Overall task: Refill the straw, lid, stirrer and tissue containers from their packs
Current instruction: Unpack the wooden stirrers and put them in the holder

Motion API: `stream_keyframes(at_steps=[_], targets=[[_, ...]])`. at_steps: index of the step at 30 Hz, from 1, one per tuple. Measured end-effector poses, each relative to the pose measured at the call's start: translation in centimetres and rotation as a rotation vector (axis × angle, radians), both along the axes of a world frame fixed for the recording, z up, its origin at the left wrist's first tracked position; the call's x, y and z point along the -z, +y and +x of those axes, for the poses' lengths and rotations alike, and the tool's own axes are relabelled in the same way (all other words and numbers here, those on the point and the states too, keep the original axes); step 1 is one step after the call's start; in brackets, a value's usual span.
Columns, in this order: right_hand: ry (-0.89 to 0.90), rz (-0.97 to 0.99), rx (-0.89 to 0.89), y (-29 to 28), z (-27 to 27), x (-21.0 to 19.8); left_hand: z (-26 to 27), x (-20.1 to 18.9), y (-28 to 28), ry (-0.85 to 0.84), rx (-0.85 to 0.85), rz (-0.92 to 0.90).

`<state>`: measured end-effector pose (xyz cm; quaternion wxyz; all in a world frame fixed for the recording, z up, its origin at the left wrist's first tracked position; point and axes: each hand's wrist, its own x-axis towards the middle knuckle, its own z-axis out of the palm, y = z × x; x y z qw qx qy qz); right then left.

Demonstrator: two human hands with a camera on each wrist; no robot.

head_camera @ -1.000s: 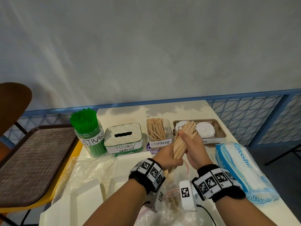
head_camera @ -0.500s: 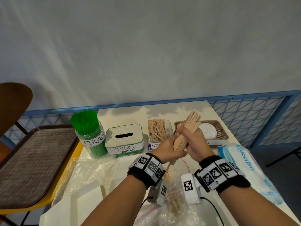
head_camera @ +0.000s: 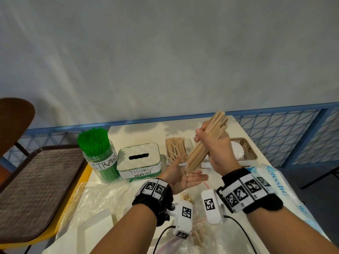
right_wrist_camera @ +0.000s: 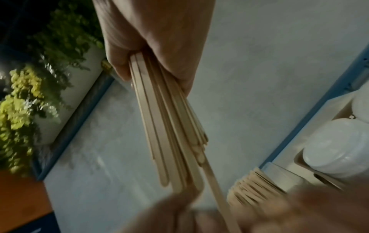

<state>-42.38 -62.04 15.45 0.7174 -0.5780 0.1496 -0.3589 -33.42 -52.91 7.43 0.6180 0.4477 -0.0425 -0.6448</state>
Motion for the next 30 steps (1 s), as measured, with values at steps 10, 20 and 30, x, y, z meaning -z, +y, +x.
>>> stream_keyframes(at_steps=[10, 20, 30], targets=[[0.233, -0.002, -0.037, 0.8, 0.7, 3.7, -0.6, -1.0, -0.7, -0.103, -0.069, -0.046], [0.06, 0.159, 0.132, -5.1, 5.6, 2.8, 4.8, -0.5, -3.5, -0.945, -0.404, 0.109], [0.359, -0.101, 0.224, -8.2, 12.3, 8.8, 8.4, 0.5, -8.0, -1.857, 0.398, 0.587]])
